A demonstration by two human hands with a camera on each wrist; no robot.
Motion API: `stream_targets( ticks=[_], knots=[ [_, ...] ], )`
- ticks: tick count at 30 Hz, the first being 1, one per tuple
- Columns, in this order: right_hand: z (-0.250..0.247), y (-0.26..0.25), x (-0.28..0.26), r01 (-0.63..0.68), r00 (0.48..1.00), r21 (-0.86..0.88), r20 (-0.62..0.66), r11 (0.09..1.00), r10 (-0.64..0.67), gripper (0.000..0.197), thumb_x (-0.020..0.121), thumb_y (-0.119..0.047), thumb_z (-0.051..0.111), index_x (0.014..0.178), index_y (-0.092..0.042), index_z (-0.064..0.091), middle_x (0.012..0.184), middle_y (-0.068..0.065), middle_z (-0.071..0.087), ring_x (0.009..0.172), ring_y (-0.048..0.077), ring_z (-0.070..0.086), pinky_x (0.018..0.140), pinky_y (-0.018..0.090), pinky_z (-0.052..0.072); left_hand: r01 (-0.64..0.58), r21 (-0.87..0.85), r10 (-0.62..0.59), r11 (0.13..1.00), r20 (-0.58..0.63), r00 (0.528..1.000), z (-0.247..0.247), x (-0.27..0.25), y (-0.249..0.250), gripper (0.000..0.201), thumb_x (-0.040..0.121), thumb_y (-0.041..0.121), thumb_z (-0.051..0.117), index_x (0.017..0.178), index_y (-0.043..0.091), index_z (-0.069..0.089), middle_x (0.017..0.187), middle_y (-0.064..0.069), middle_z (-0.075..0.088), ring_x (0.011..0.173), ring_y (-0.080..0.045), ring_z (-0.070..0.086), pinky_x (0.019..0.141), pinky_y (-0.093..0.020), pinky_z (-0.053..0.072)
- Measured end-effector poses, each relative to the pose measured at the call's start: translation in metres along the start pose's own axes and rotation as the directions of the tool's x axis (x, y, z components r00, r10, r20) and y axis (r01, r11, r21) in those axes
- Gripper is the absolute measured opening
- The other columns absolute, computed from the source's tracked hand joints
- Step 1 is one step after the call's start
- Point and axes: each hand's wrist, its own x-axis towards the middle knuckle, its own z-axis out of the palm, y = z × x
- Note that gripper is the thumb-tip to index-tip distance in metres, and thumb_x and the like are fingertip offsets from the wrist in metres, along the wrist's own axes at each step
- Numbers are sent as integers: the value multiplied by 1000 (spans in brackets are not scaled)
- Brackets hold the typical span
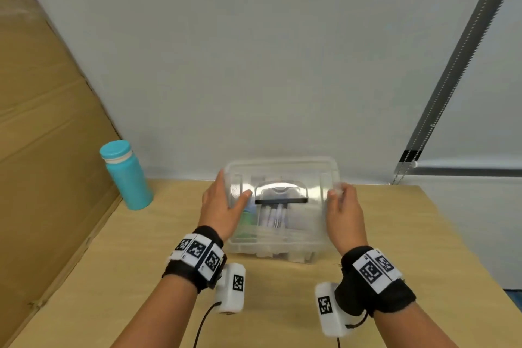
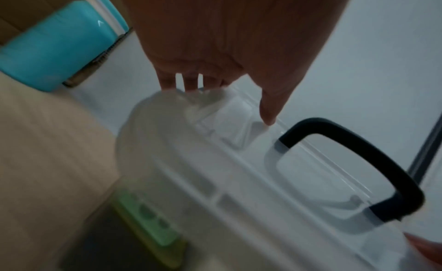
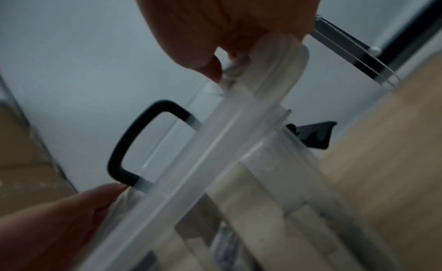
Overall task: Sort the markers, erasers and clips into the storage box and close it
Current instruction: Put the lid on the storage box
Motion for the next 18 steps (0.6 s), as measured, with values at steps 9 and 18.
stream_targets(
  ticks=[9,18],
  knots=[
    [25,17,21,48,979,-477,197,878,54,58,98,-19,33,151,-14,10,136,14,32,109,33,49,89,38,43,124,180,-150,976,138,979,15,33,-10,75,93,45,47,151,13,11,157,-8,16,143,-23,25,114,-32,25],
    [22,11,36,177,951,-626,306,759,31,66,97,-54,22,151,-19,9,142,12,29,104,29,60,78,37,50,125,324,-164,938,97,982,20,10,-20,83,92,55,39,151,13,-1,153,-11,19,132,-29,41,107,-38,38]
  ],
)
